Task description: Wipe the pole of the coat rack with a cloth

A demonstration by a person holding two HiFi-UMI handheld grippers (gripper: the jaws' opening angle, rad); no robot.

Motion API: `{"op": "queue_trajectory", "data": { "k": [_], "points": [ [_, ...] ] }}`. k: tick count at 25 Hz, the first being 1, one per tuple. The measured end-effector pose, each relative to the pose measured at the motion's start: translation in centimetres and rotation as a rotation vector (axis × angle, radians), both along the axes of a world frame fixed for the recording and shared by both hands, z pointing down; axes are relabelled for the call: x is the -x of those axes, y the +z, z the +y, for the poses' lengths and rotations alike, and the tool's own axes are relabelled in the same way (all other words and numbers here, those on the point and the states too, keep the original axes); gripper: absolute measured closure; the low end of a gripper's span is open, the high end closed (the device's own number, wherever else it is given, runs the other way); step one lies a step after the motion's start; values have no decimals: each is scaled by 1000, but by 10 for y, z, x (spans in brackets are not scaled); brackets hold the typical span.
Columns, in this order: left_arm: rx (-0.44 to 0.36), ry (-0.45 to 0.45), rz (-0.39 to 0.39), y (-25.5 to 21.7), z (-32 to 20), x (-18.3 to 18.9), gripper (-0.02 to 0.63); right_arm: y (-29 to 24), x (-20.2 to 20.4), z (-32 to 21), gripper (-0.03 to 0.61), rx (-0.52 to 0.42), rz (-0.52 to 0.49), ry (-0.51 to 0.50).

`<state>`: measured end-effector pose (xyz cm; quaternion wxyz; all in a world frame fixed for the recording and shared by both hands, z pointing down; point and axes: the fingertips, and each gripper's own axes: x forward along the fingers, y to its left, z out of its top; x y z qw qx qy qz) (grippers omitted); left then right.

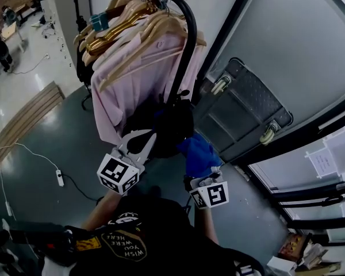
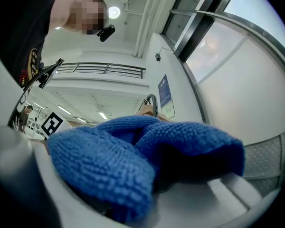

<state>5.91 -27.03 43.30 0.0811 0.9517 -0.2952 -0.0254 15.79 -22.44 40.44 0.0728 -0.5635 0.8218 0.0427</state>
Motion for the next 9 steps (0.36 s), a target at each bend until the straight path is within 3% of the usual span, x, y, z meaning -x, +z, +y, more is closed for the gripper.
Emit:
{"op": "queue_trajectory", "data": {
  "k": [9],
  "points": [
    [2, 0, -13, 1, 6, 0, 612, 5, -6, 4, 571, 21, -29, 11]
  ]
}}
